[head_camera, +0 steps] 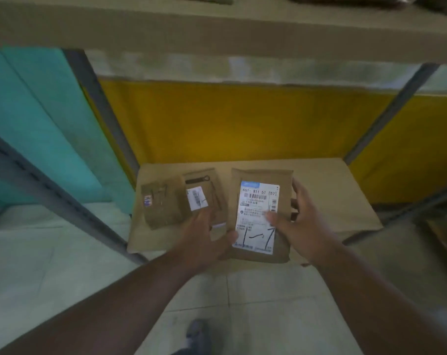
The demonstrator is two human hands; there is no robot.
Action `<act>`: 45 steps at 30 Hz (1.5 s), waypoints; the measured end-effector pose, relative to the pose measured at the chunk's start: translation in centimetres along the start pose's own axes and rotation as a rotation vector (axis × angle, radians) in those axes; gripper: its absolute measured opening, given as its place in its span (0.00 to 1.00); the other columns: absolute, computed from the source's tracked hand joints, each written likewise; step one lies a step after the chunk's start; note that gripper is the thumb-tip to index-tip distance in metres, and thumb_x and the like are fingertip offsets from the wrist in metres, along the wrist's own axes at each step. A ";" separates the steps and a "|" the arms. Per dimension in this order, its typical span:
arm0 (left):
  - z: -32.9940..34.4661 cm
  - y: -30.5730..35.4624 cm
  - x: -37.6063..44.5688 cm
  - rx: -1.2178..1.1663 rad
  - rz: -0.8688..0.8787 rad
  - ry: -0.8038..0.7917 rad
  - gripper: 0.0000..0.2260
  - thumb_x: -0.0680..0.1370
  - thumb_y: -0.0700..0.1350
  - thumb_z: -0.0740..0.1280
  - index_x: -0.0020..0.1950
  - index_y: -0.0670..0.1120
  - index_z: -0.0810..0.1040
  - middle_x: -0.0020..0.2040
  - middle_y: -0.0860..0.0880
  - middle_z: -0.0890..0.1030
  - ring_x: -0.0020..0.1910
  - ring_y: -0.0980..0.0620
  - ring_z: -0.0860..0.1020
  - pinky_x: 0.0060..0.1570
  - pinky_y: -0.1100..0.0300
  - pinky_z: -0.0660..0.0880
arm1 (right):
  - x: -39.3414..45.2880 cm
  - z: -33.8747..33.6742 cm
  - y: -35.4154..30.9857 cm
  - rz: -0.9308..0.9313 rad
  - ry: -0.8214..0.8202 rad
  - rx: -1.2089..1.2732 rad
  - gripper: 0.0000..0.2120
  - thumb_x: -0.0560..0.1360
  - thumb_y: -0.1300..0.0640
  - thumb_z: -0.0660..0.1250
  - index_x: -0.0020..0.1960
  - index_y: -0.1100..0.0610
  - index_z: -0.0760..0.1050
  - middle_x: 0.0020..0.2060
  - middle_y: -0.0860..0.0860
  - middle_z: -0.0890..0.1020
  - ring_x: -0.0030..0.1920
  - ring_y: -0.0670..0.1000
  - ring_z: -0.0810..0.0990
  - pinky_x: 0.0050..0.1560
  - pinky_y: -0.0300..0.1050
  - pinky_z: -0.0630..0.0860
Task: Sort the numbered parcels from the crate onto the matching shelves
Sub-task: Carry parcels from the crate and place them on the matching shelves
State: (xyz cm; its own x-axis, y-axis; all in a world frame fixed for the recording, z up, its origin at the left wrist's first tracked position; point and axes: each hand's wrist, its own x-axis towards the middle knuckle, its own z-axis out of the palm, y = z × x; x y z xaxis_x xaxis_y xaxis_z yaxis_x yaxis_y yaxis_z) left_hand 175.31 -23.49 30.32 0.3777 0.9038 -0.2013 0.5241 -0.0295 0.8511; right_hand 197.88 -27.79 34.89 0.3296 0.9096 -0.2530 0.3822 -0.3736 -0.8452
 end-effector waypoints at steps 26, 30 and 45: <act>10.0 1.1 3.0 0.159 -0.327 0.389 0.29 0.75 0.61 0.67 0.73 0.58 0.63 0.69 0.54 0.71 0.63 0.50 0.74 0.60 0.48 0.75 | 14.8 0.2 3.7 -0.447 -0.167 -0.673 0.31 0.78 0.48 0.68 0.76 0.57 0.63 0.69 0.58 0.71 0.67 0.59 0.71 0.65 0.52 0.70; 8.7 0.5 -2.2 0.159 -0.376 0.475 0.29 0.74 0.61 0.68 0.73 0.56 0.65 0.65 0.54 0.74 0.61 0.52 0.74 0.59 0.52 0.74 | 8.3 0.9 0.3 -0.688 -0.321 -0.687 0.28 0.78 0.48 0.68 0.74 0.55 0.66 0.69 0.54 0.72 0.69 0.56 0.70 0.66 0.52 0.72; -13.5 -13.7 -37.3 0.347 -0.764 0.924 0.29 0.76 0.63 0.66 0.73 0.51 0.69 0.67 0.49 0.75 0.64 0.48 0.74 0.62 0.53 0.71 | -21.2 32.2 -18.8 -1.235 -0.734 -0.497 0.24 0.77 0.45 0.65 0.70 0.53 0.70 0.67 0.51 0.73 0.65 0.51 0.73 0.64 0.42 0.69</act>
State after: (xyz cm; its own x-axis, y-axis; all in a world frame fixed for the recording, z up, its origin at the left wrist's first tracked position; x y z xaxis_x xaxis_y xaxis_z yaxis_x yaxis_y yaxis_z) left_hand 143.76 -51.07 32.70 -0.7154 0.6968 -0.0520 0.5998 0.6505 0.4660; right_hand 155.90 -34.23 40.97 -0.8366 0.5193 0.1746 0.3815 0.7809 -0.4946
